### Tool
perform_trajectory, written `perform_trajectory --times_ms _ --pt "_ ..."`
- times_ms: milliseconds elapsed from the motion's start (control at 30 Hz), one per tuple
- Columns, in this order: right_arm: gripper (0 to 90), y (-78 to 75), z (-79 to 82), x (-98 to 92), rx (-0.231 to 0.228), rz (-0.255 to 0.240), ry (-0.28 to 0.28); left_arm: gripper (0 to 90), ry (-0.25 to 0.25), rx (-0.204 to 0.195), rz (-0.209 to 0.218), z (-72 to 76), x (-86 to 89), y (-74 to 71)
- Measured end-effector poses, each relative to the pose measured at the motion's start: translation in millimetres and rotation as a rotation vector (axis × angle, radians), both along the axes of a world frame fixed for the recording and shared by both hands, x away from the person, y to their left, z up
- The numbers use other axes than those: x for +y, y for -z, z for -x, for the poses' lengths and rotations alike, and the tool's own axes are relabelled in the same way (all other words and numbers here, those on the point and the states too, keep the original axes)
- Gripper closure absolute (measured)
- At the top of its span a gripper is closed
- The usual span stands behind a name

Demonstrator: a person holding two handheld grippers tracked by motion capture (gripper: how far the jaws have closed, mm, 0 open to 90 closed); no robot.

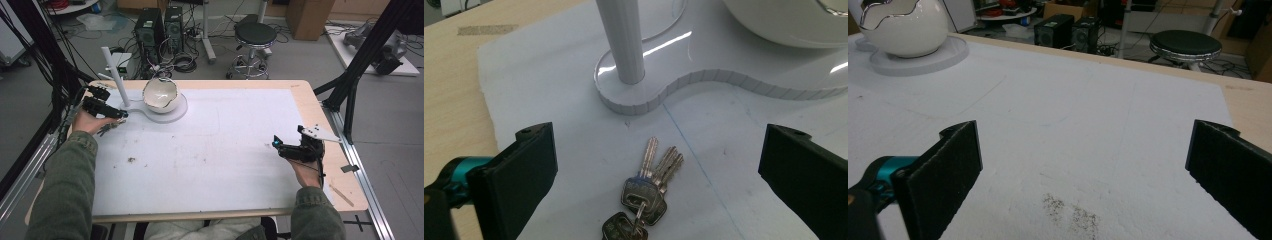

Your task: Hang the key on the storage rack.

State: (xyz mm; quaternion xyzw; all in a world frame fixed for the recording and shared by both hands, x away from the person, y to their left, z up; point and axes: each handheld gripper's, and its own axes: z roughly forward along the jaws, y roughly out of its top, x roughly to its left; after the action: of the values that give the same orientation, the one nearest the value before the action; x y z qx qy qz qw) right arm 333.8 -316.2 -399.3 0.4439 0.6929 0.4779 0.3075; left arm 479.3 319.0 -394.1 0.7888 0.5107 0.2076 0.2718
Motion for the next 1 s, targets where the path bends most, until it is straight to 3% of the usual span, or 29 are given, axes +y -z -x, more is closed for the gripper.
perform_trajectory --times_ms 133,267,600,867,1000 --pt "0.4 1.0 0.4 -1.2 0.004 0.003 0.001 2.8 0.009 0.034 -0.023 -5.5 0.4 5.4" --pt "0.4 1.5 0.3 -0.4 0.005 0.003 0.000 3.2 0.014 0.056 -0.013 -9.9 4.7 10.0" --pt "0.4 4.5 3.6 -3.8 0.017 0.028 0.011 10.2 0.041 0.079 -0.007 -15.1 10.5 21.4" --pt "0.4 5.0 6.6 -6.9 0.017 0.026 0.022 16.2 0.084 0.121 -0.046 -17.4 5.6 31.8" --pt "0.4 6.1 6.6 -7.0 0.023 0.029 0.024 19.0 0.099 0.112 -0.055 -18.7 2.4 32.7"
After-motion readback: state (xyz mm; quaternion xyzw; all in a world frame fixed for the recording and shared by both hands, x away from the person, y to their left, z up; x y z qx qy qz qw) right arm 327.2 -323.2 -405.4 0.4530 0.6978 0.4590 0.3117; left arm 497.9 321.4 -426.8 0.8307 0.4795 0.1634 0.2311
